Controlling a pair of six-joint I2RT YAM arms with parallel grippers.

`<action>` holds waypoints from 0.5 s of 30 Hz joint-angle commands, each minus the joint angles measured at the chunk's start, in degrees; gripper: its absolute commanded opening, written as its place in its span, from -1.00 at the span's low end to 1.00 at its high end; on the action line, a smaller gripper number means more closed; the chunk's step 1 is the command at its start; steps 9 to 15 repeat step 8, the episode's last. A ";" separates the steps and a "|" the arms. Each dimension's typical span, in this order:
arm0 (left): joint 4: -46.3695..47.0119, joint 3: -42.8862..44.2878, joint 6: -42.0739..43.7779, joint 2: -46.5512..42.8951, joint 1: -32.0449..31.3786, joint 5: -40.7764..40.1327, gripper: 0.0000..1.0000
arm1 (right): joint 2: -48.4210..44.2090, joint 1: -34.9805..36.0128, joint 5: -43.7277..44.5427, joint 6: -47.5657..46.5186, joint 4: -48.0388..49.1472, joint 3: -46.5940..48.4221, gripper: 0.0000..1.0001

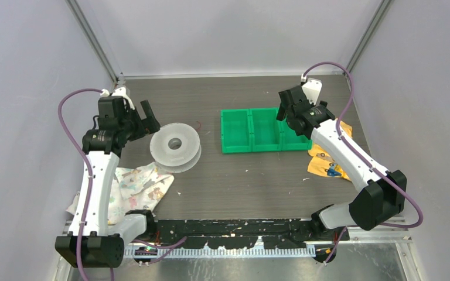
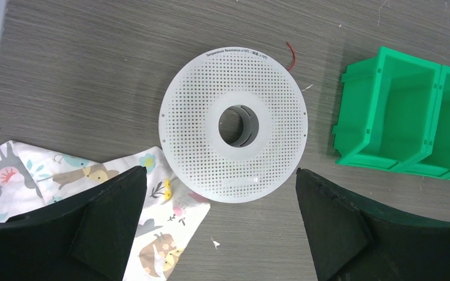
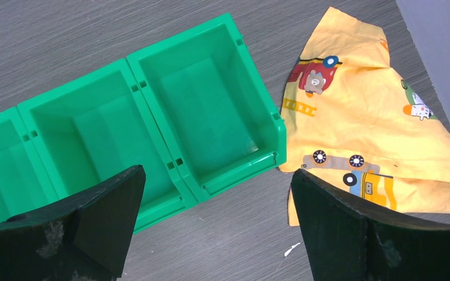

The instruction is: Wrap the cables

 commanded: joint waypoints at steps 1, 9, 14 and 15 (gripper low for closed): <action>0.14 2.29 -0.65 -0.34 0.12 -1.16 1.00 | -0.96 -0.01 0.52 0.12 2.00 0.69 0.99; 0.17 2.14 -0.24 -0.40 0.12 -0.24 0.99 | -0.89 0.01 0.35 0.27 1.94 0.61 0.99; 0.17 2.14 -0.24 -0.40 0.12 -0.24 0.99 | -0.89 0.01 0.35 0.27 1.94 0.61 0.99; 0.17 2.14 -0.24 -0.40 0.12 -0.24 0.99 | -0.89 0.01 0.35 0.27 1.94 0.61 0.99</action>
